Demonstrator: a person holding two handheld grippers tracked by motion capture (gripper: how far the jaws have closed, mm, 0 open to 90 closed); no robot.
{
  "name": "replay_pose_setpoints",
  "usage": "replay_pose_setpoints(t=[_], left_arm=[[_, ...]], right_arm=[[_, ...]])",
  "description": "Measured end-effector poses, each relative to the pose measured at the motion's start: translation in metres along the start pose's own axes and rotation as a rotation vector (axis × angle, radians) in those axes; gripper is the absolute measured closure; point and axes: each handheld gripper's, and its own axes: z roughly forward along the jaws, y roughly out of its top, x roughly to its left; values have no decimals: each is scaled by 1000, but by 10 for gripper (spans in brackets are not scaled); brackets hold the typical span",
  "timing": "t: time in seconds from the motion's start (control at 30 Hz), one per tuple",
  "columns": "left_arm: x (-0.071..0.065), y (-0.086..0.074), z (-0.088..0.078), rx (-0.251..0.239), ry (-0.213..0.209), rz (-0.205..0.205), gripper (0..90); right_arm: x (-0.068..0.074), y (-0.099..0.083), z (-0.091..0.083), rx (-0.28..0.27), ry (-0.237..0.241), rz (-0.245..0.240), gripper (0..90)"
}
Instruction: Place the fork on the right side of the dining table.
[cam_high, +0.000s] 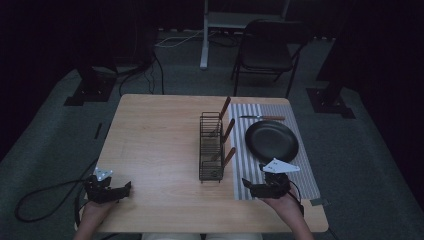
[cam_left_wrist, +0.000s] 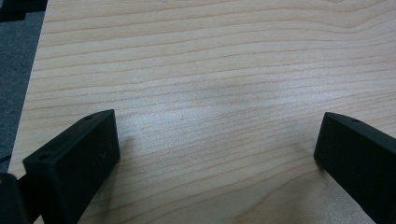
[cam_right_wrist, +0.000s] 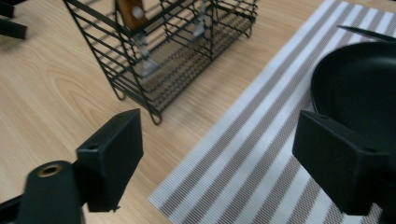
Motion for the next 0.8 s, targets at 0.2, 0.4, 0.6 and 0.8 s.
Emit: replay_pose_setpoints(t=[0.2, 0.4, 0.6, 0.8], left_arm=[[0, 0, 0, 0, 0, 0, 1], [0, 0, 0, 1, 0, 2, 0], [0, 0, 0, 1, 0, 1, 0], [0, 0, 0, 1, 0, 1, 1]], right_arm=[[8, 11, -2, -18, 20, -7, 165], [15, 20, -2, -40, 28, -13, 210], [22, 32, -5, -64, 53, -23, 213], [31, 45, -6, -81, 45, -41, 232]])
